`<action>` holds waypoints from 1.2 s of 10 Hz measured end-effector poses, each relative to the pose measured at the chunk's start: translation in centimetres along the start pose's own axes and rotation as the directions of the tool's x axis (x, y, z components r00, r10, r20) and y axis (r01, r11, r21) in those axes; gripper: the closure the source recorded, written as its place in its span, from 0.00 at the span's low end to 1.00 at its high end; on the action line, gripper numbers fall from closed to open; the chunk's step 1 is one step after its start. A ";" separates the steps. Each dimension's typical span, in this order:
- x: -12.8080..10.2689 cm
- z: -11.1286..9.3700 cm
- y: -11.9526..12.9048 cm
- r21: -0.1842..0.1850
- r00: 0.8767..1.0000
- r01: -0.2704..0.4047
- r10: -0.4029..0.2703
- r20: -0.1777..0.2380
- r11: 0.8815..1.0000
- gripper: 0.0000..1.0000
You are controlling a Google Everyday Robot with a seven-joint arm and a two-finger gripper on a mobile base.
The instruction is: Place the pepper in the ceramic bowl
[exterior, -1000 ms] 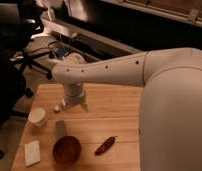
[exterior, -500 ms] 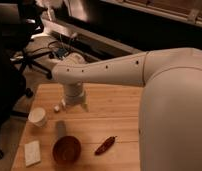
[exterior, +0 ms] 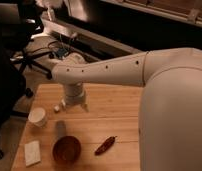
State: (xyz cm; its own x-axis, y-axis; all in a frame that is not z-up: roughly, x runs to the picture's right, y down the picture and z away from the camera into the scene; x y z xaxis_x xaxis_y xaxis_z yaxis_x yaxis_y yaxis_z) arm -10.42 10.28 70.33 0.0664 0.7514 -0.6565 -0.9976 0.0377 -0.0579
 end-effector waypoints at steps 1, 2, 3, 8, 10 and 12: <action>0.0 0.0 0.0 0.001 1.000 0.000 0.000 0.001 1.000 0.35; 0.0 0.0 0.0 0.000 1.000 0.000 0.000 0.000 1.000 0.35; 0.0 0.0 0.0 0.000 1.000 0.000 0.000 0.000 1.000 0.35; 0.0 0.0 0.0 0.000 1.000 0.000 0.000 0.000 1.000 0.35; 0.0 0.0 -0.1 0.000 1.000 -0.002 0.002 0.000 1.000 0.35; 0.7 0.6 -2.6 -0.006 0.998 -0.069 0.069 -0.003 0.998 0.35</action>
State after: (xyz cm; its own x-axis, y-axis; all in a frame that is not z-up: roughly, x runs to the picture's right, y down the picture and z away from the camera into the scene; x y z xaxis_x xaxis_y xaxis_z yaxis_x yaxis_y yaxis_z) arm -7.80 11.04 70.47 -0.0021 0.7500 -0.6614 -0.9997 -0.0181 -0.0174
